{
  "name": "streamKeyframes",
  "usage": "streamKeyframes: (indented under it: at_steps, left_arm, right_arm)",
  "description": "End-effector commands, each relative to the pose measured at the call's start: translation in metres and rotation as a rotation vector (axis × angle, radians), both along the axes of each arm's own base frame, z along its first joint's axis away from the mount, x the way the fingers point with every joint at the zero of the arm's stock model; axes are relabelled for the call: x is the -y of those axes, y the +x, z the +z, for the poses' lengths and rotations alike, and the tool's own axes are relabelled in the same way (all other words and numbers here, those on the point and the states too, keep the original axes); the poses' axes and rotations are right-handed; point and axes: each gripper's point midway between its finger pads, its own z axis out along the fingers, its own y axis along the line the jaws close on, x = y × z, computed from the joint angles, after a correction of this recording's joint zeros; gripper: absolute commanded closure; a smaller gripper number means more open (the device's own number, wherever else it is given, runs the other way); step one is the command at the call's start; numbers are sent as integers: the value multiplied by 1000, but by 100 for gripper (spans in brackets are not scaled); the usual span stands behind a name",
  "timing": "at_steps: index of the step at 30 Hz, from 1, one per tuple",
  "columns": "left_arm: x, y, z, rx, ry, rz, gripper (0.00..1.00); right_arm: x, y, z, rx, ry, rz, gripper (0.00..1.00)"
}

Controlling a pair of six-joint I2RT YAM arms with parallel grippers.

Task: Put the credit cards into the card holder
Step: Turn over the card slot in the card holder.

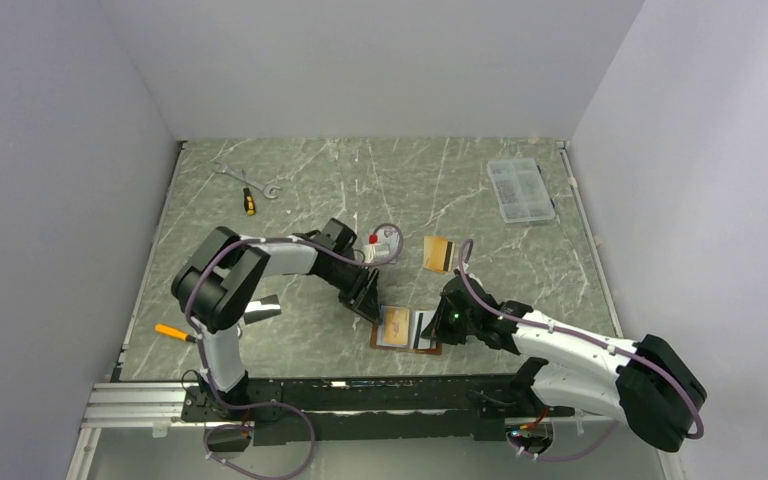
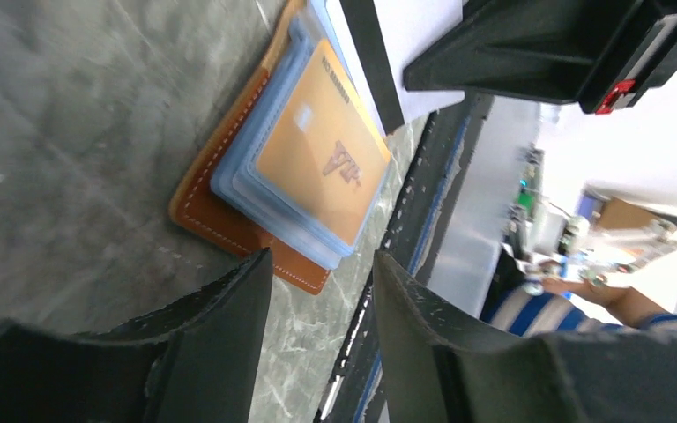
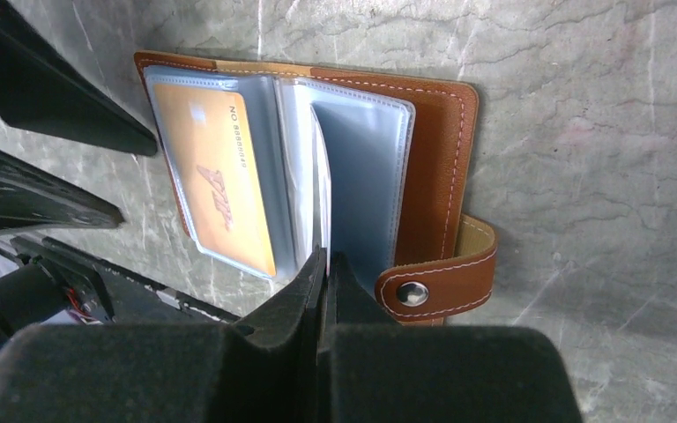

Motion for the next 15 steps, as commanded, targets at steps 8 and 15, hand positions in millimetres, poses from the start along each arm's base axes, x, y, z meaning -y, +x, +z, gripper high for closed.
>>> streamKeyframes:
  at_steps: [8,15]
  left_arm:
    - [-19,19,-5,203,183,18,39]
    - [-9,5,-20,170,207,-5,37]
  right_arm:
    - [46,-27,-32,-83,-199,-15,100]
    - [46,-25,-28,-53,-168,-32,100]
